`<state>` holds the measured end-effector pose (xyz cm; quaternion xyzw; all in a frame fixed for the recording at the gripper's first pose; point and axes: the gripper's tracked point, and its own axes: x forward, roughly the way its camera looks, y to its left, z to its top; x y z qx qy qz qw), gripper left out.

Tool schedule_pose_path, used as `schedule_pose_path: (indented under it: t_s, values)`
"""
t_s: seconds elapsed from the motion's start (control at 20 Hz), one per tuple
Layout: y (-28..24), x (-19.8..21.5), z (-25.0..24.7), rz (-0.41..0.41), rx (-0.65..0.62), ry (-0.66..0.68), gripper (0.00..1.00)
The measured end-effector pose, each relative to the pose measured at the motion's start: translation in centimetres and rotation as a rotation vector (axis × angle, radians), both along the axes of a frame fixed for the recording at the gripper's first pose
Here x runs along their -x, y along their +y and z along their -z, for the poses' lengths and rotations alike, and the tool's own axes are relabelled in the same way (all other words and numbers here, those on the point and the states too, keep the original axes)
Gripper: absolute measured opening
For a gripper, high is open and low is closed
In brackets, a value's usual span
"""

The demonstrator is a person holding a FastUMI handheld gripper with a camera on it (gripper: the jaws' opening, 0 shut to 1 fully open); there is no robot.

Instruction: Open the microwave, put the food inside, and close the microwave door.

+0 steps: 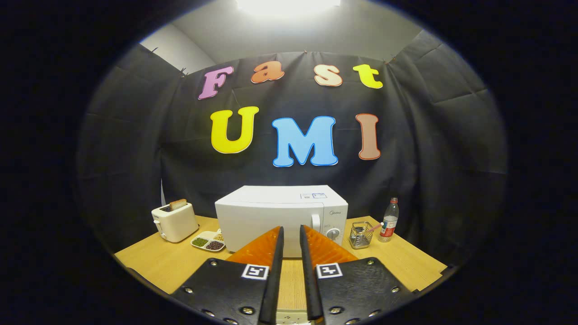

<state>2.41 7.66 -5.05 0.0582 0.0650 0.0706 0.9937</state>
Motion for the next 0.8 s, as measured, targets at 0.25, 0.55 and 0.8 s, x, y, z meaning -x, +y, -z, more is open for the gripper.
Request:
schedule_pose_path:
  t_s: [0.25, 0.55, 0.8]
  values:
    - [1.0, 3.3, -1.0, -0.021, -0.015, -0.040, 0.71]
    - [1.4, 5.0, -1.6, -0.036, 0.002, -0.048, 0.98]
    - [0.0, 5.3, -2.6, -0.010, -0.026, -0.060, 0.98]
